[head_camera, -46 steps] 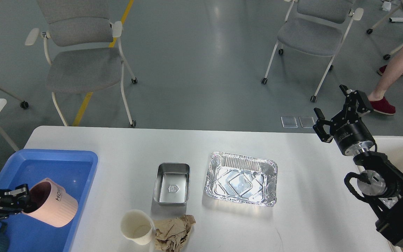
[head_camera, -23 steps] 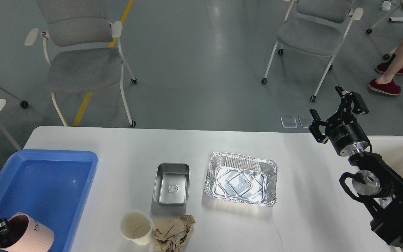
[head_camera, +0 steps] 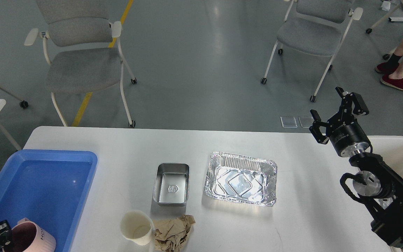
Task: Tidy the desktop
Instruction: 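Lower the pink mug into the blue tray and release it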
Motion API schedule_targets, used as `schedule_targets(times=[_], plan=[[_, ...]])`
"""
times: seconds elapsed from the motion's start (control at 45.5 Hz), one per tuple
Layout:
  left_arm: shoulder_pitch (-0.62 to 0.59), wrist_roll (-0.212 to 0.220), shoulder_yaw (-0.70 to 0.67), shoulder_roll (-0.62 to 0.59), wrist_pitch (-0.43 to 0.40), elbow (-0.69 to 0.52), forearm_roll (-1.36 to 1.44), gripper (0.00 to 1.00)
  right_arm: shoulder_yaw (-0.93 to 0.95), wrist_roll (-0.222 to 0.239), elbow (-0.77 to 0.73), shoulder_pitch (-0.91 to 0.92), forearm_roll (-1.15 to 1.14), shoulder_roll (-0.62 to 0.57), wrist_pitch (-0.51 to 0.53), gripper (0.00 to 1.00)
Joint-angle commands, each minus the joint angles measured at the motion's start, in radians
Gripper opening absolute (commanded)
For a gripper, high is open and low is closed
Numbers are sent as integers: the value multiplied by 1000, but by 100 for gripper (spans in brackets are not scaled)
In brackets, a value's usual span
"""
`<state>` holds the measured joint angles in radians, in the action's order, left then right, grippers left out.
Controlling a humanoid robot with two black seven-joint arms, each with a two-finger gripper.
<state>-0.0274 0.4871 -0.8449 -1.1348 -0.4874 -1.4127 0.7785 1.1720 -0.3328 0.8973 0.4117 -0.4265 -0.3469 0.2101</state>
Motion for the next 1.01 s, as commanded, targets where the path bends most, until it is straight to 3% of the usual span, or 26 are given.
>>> schedule_targets(times=[0.0, 0.088, 0.351, 0.527, 0.725, 0.856, 0.988], plan=[[-6, -5, -6, -2, 0, -8, -8, 72, 0, 0, 0, 2, 0, -1, 0, 100], [-8, -8, -20, -23, -11, -23, -11, 87, 0, 0, 0, 4, 0, 2, 0, 100], [-9, -157, -60, -216, -74, -169, -56, 93, 0, 0, 0, 6, 0, 13, -2, 100], [-17, -160, -163, -336, -82, -233, -113, 93, 0, 0, 0, 6, 0, 6, -2, 100], [-87, -177, -210, -476, -145, -233, -130, 93, 0, 0, -8, 19, -1, 11, -2, 100], [-129, -185, -204, -462, -128, -232, -128, 93, 0, 0, -14, 19, -1, 42, -2, 100], [-179, -165, -203, -268, -114, -230, -79, 93, 0, 0, -14, 16, -1, 49, -2, 100]])
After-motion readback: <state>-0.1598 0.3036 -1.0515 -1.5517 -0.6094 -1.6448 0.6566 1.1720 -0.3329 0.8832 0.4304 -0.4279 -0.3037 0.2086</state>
